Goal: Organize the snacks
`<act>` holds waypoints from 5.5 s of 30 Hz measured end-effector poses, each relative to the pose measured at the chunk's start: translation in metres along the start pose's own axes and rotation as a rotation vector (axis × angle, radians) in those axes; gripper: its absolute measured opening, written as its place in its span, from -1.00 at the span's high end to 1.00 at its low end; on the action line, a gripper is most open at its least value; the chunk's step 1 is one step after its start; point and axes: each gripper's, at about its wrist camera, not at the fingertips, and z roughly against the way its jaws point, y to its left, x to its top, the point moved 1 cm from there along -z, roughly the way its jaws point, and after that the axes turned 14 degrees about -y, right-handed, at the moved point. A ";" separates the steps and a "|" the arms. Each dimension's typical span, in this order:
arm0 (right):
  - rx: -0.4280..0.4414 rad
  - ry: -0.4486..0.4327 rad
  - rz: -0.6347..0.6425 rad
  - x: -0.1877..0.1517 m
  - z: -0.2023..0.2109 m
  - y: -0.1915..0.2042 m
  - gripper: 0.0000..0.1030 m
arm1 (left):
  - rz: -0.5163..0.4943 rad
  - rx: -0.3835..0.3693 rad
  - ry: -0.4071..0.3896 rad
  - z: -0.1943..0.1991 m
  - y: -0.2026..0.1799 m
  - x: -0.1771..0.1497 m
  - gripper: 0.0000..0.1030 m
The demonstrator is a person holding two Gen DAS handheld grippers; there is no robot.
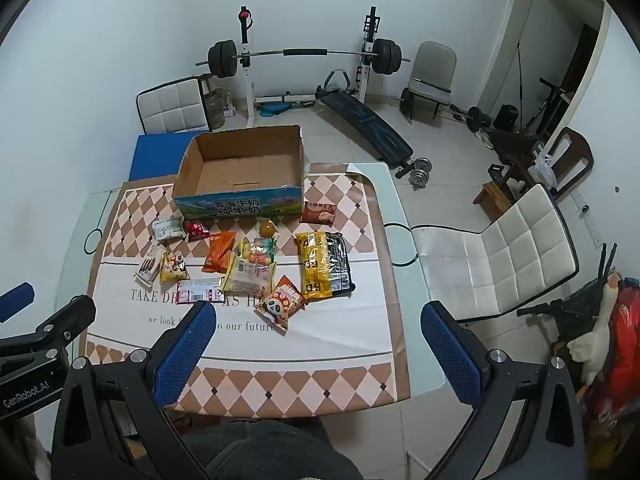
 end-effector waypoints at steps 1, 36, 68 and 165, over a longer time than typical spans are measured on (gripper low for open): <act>-0.001 0.006 0.003 0.000 0.000 0.000 -1.00 | -0.002 0.006 0.016 -0.001 0.000 0.000 -1.00; 0.019 0.003 -0.002 0.006 -0.001 0.002 -1.00 | 0.009 -0.005 -0.001 -0.002 0.002 0.010 -1.00; 0.031 -0.011 0.000 0.010 0.003 0.017 -1.00 | 0.015 -0.015 -0.022 0.018 0.006 0.012 -1.00; 0.109 0.875 -0.023 -0.176 -0.495 -0.153 -0.74 | -0.262 -0.163 0.634 -0.421 -0.187 -0.136 -0.27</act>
